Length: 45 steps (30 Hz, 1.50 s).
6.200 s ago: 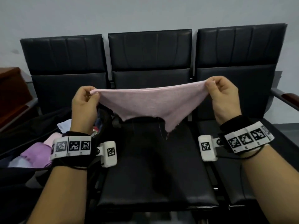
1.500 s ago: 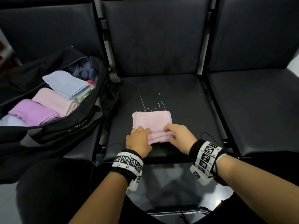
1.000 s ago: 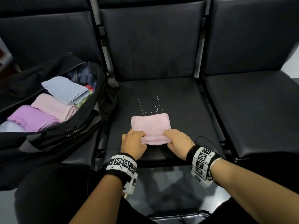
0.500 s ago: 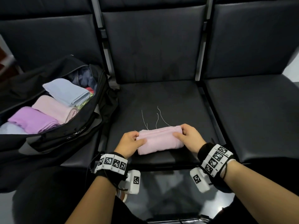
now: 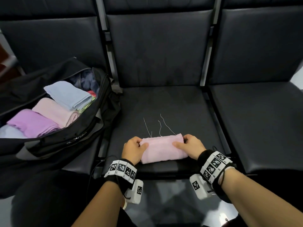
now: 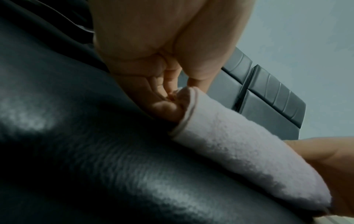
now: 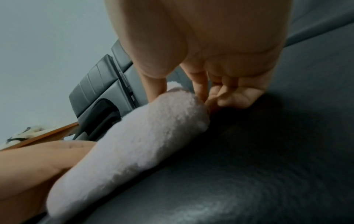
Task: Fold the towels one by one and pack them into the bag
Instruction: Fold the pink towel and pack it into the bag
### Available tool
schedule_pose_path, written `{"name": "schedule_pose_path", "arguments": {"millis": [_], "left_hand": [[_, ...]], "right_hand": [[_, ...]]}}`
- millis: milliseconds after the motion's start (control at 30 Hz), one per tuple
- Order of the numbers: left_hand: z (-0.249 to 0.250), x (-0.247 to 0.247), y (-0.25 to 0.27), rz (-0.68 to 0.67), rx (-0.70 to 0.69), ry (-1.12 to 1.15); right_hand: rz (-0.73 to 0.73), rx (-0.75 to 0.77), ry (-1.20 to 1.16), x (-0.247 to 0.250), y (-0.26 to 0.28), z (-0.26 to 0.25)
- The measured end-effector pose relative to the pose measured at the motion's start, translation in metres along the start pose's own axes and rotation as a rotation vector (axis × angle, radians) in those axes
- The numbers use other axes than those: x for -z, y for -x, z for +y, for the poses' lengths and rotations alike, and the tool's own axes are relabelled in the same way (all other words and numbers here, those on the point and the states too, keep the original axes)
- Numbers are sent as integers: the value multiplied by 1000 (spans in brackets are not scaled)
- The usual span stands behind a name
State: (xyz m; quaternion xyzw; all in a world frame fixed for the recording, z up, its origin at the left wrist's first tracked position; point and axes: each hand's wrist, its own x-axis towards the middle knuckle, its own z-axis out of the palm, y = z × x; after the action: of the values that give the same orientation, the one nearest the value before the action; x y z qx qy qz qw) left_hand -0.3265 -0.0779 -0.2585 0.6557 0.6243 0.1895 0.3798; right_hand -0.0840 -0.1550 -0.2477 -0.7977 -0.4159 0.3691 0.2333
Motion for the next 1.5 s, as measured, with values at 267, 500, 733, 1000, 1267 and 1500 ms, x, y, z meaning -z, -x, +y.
{"name": "schedule_pose_path", "arguments": {"millis": [267,500,733,1000,1267,1500], "left_hand": [[6,4,3,-54,69,-32],[52,30,23,-300,-237,103],[74,52,38,-382,-400,307],[64,98,24,-230,-341,551],[20,186,-15,70,-59,922],[-33,259,-61,283,118,961]], "right_hand": [[-18,-34,-336,3,9,-10],[17,388,-230,21,30,-62],[-90,658,-4,36,56,-126],[-134,645,-106,28,38,-193],[-627,357,-246,-53,1,-252],[-589,463,-189,-133,-23,-335]]}}
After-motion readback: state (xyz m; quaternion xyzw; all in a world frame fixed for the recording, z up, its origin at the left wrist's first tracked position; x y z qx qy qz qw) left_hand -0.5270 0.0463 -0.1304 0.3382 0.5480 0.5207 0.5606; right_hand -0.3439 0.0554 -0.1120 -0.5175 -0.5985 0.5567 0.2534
